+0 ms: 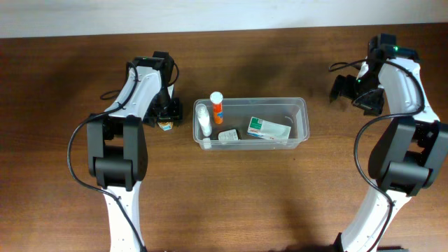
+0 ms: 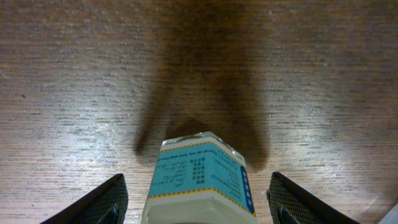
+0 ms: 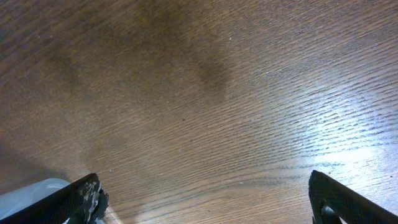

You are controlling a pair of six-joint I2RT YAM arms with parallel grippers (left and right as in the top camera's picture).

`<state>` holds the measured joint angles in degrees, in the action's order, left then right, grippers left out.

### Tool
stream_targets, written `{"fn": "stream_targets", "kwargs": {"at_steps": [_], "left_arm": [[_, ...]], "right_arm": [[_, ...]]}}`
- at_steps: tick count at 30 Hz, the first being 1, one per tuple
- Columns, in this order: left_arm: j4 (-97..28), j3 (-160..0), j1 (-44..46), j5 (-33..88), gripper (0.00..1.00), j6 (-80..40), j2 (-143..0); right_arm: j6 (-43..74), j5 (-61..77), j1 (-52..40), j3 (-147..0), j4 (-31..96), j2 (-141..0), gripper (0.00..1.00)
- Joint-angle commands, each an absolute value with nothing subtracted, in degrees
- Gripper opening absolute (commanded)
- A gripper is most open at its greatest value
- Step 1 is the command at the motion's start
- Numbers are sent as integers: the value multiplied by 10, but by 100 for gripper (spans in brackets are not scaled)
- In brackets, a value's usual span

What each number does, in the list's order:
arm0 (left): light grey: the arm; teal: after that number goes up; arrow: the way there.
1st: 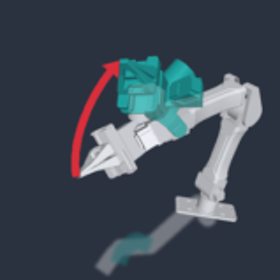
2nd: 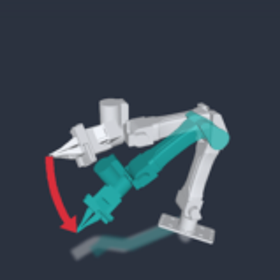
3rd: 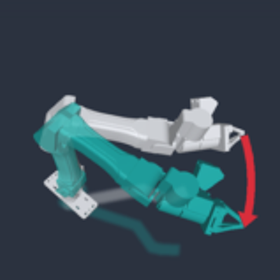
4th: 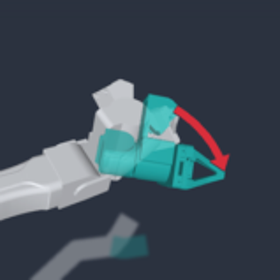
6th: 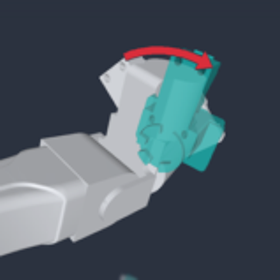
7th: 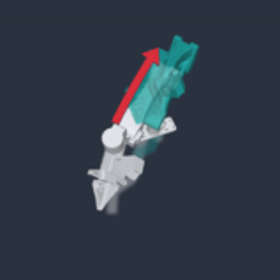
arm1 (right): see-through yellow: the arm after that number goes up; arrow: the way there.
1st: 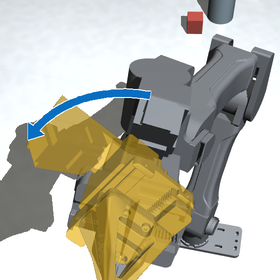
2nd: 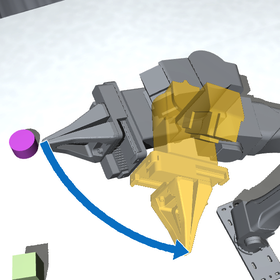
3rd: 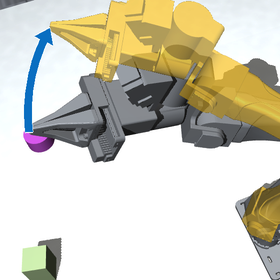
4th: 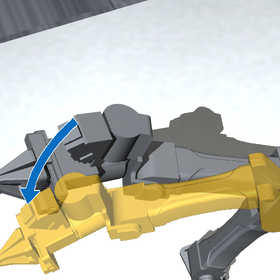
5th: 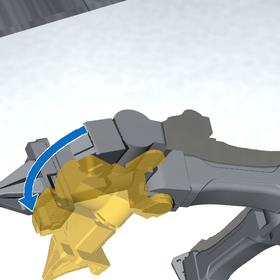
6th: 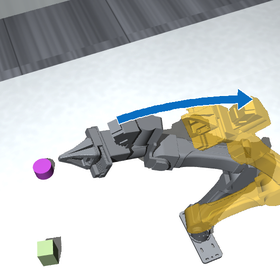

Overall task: Pack container
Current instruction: 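Lower the left gripper onto the amber jar and grasp it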

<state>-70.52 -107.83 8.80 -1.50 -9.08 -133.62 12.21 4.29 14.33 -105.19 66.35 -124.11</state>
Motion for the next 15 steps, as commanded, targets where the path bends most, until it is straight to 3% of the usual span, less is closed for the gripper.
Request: {"fn": "stream_targets", "kwargs": {"at_steps": [1, 4, 12, 15], "left_arm": [[-703, -1077, 83, -19, 72, -94, -1323], [-707, -1077, 83, -18, 66, -94, -1323], [-714, -1077, 83, -17, 64, -94, -1323], [-706, -1077, 83, -17, 59, -94, -1323]], "right_arm": [[123, 38, 147, -1051, 664, -1234, 98], [123, 38, 147, -1051, 664, -1234, 98], [123, 38, 147, -1051, 664, -1234, 98], [123, 38, 147, -1051, 664, -1234, 98]]}}
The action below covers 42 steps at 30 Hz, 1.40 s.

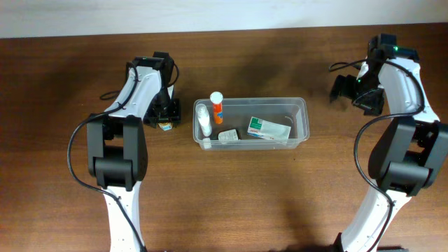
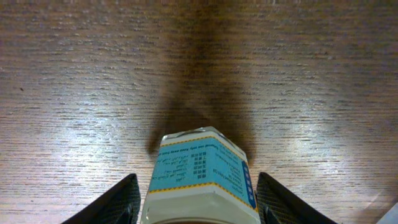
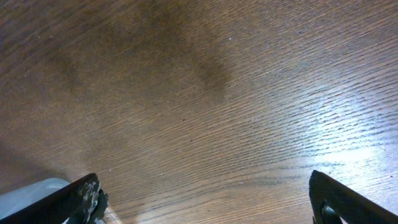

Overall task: Pack container
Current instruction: 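Lower the left gripper onto the amber jar and grasp it, then lift the amber jar and lower it into the container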

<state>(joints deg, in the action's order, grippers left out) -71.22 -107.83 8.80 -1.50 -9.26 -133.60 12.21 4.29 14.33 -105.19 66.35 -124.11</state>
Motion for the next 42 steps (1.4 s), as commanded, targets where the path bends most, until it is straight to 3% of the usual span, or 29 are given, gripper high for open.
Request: {"fn": "stream_targets", "kwargs": {"at_steps": [1, 11, 13, 20, 23, 42], "left_arm": [[-704, -1077, 83, -17, 59, -94, -1323], [-688, -1076, 83, -19, 57, -93, -1323], [-688, -1077, 83, -19, 52, -94, -1323], [-691, -1077, 83, -19, 50, -94, -1323], [-693, -1076, 83, -19, 43, -93, -1323], [-741, -1115, 81, -18, 42, -93, -1321]], "right_arm": [[123, 38, 147, -1051, 664, -1234, 98], [123, 38, 147, -1051, 664, -1234, 98], [123, 38, 147, -1051, 664, -1234, 98], [123, 38, 147, -1051, 664, -1234, 98], [123, 38, 147, -1051, 664, -1234, 98], [123, 38, 147, -1051, 664, -1234, 98]]}}
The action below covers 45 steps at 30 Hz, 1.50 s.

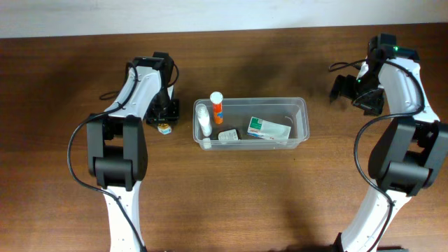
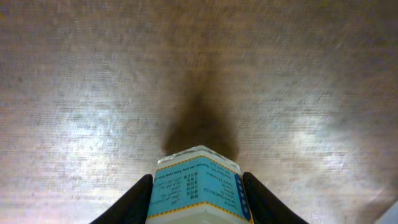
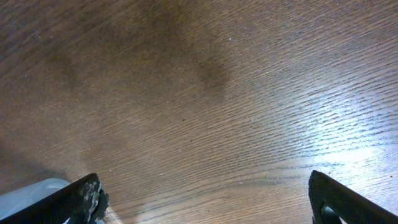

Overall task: Pack container
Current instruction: 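Lift the amber jar and lower it into the container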

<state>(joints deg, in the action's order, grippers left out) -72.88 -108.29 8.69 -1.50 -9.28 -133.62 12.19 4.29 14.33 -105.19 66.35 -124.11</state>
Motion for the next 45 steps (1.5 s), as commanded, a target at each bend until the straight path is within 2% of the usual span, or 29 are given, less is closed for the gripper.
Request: {"fn": "stream_targets", "kwargs": {"at_steps": [1, 9, 15, 19, 30, 38, 45], "left_arm": [[-749, -1129, 81, -17, 41, -93, -1321], [-858, -1324, 81, -7, 42, -93, -1321], [-952, -1547, 90, 92, 41, -94, -1320], [-967, -1627, 118, 115, 38, -94, -1308], [-967, -1641, 273, 107, 39, -94, -1287], [-949, -1640, 382, 15, 39, -94, -1306], [-931, -1639, 412, 11, 39, -94, -1357]], "right_arm": [[123, 38, 147, -1051, 664, -1234, 98], [123, 38, 147, -1051, 664, -1234, 98], [123, 38, 147, -1051, 664, -1234, 98], [123, 38, 147, -1051, 664, -1234, 98], [123, 38, 147, -1051, 664, -1234, 98], [123, 38, 147, -1051, 664, -1234, 99], [123, 38, 147, -1051, 664, -1234, 98]]}}
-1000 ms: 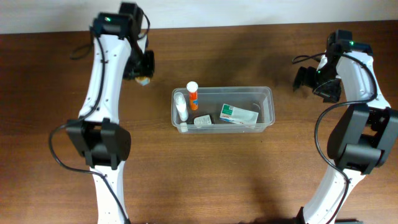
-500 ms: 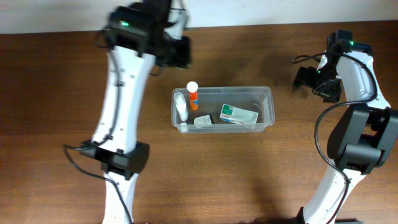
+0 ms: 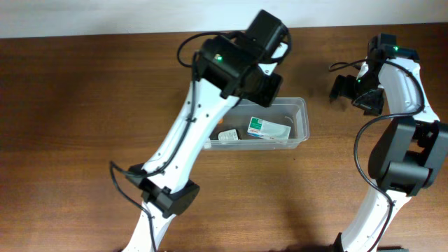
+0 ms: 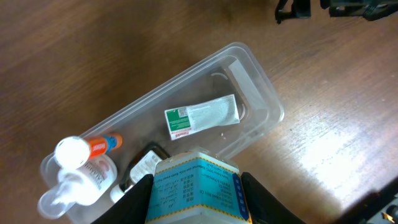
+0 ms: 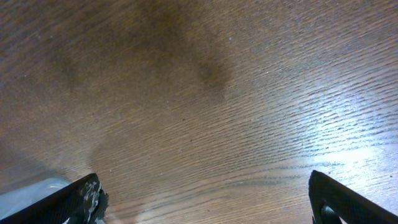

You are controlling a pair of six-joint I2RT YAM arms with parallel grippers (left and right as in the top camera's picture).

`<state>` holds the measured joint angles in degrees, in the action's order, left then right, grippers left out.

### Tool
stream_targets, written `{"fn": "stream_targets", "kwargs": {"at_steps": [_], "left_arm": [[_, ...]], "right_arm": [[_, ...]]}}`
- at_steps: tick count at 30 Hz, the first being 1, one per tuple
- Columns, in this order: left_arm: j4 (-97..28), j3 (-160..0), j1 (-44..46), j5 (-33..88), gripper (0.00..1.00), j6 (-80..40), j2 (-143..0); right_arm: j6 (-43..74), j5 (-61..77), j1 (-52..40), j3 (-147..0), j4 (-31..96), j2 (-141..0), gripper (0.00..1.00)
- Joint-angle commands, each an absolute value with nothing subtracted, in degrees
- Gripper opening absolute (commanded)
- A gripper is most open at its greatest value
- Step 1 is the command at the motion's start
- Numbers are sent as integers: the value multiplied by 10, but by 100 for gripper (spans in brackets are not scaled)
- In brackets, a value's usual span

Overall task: Pack container
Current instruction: 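Lift the amber jar and lower it into the container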

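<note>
My left gripper (image 4: 196, 193) is shut on a small bottle with a blue label (image 4: 196, 186), held high above the clear plastic container (image 4: 258, 93). Inside the container lie a green-and-white sachet (image 4: 202, 116), a white bottle (image 4: 81, 180), an orange tube with a white cap (image 4: 87, 147) and a small dark-capped vial (image 4: 142, 167). In the overhead view the left arm (image 3: 238, 59) covers the left end of the container (image 3: 297, 122), and the bottle is hidden there. My right gripper (image 5: 205, 199) hangs open over bare wood at the far right (image 3: 353, 89).
The wooden table (image 3: 70, 140) spreads around the container. The left arm stretches diagonally from the front edge up over the container's left half. A pale wall edge runs along the back.
My left gripper, shut on the blue-labelled bottle low over the table left of the container, has moved up and right; it now holds the bottle high over the container. The right arm is unmoved.
The left gripper stood open around the blue-labelled bottle on the table left of the container. Its fingers were then nearer the bottle, then shut on it. Now the bottle is held high above the container. The right gripper stayed open at the far right throughout.
</note>
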<state>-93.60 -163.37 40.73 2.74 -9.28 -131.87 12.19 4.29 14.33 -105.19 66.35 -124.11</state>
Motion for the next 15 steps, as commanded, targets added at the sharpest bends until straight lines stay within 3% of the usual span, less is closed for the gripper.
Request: {"fn": "stream_targets", "kwargs": {"at_steps": [1, 15], "left_arm": [[-931, -1639, 413, 11, 39, -94, -1365], [-940, -1639, 413, 10, 39, -94, -1508]], "right_arm": [[123, 38, 147, -1050, 664, -1234, 98], [123, 38, 147, -1051, 664, -1234, 98]]}}
